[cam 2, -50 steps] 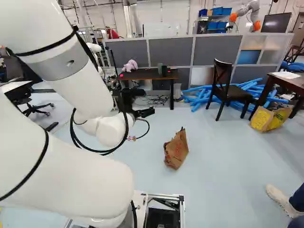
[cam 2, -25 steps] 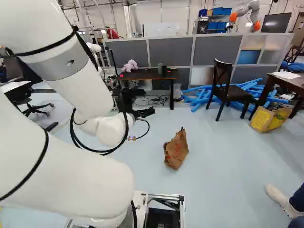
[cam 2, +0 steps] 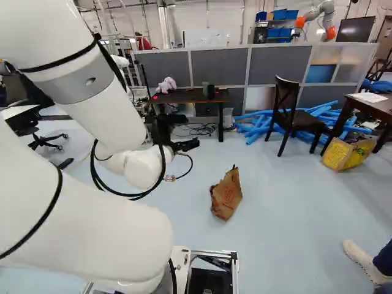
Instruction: Pick up the bag on the ground and place it on the table
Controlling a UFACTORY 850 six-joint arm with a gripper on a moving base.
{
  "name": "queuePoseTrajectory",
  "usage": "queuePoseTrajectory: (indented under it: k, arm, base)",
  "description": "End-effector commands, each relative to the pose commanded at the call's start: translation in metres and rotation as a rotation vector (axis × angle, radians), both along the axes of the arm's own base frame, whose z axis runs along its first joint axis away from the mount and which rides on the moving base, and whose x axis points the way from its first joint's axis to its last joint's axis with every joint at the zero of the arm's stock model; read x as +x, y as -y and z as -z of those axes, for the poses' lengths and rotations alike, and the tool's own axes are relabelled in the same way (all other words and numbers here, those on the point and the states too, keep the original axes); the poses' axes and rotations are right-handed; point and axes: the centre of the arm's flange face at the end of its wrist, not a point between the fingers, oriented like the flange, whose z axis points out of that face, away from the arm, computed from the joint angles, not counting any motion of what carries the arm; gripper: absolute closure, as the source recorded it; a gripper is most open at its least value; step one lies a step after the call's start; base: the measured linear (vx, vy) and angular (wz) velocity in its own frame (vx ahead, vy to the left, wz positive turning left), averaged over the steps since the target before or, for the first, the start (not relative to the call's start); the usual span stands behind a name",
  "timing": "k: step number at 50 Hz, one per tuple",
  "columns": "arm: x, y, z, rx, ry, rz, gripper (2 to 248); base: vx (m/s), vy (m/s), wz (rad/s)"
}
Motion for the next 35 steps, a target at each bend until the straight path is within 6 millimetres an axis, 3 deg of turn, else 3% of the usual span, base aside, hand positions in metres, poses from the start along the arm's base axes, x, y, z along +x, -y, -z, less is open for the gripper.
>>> queuePoseTrajectory:
  k: [20,35]
  arm:
    - [0.0000,0.0000,0.0000,0.000,0.000,0.000,3]
    - [0.0000,0.0000,0.0000,0.000,0.000,0.000,3]
  base:
    - [0.082,-0.042,-0.006]
    - [0.099,-0.078,-0.162]
